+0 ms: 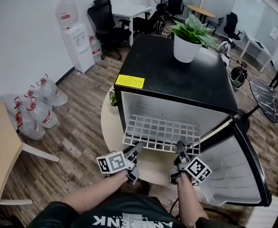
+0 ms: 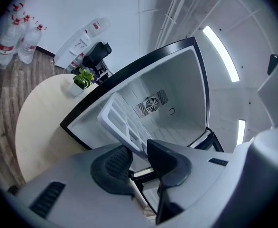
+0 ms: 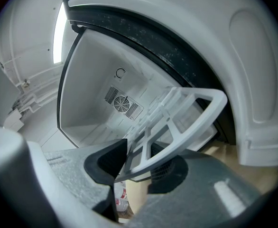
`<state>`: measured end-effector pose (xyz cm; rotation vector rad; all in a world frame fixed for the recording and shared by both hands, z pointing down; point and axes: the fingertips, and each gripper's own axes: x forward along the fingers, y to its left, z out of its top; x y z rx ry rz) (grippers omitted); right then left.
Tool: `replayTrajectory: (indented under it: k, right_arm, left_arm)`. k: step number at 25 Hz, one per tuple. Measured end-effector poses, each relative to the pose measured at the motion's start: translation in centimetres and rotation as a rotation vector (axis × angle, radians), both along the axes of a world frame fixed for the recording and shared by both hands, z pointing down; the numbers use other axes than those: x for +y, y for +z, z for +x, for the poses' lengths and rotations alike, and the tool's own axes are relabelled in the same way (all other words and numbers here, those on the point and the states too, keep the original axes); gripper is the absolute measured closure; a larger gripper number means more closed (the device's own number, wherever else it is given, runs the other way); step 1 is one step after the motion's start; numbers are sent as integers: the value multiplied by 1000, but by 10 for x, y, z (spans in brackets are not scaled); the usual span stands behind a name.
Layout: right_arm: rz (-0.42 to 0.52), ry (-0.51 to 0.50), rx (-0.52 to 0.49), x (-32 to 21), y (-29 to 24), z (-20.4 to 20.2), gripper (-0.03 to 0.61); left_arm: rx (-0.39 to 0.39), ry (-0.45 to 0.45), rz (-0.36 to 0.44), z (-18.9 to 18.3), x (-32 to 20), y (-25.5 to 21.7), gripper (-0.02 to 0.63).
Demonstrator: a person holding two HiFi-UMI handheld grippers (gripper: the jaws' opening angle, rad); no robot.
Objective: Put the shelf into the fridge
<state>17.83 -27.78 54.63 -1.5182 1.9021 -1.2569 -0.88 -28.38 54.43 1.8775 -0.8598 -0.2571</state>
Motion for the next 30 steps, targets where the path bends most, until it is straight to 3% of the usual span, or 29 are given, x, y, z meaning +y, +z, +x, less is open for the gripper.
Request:
replayTrajectory:
  k: [4, 7, 15, 19, 24, 26, 30]
  right_arm:
    - [8, -22, 48, -2, -2, 1, 453]
    - [13, -30, 17, -1, -1, -4, 453]
    - [-21, -29, 65, 28, 11, -14, 434]
    - [-4, -37, 183, 40, 12, -19, 437]
    - [49, -71, 354, 42, 5, -28, 508]
    - [40, -62, 409, 41, 8, -25, 571]
    - [49, -73, 472, 44, 8, -25, 571]
  left_arm:
    - [1, -8, -17, -2, -2, 1, 523]
    - [2, -7, -23, -1, -7, 1, 528]
    - [-17, 4, -50, -2, -14, 13, 529]
    - [-19, 10, -49, -3, -17, 17, 531]
    - [-19, 21, -40, -2, -16, 17, 531]
    - [-16, 25, -38, -2, -15, 16, 531]
    - [-18, 32, -31, -2, -12, 15, 528]
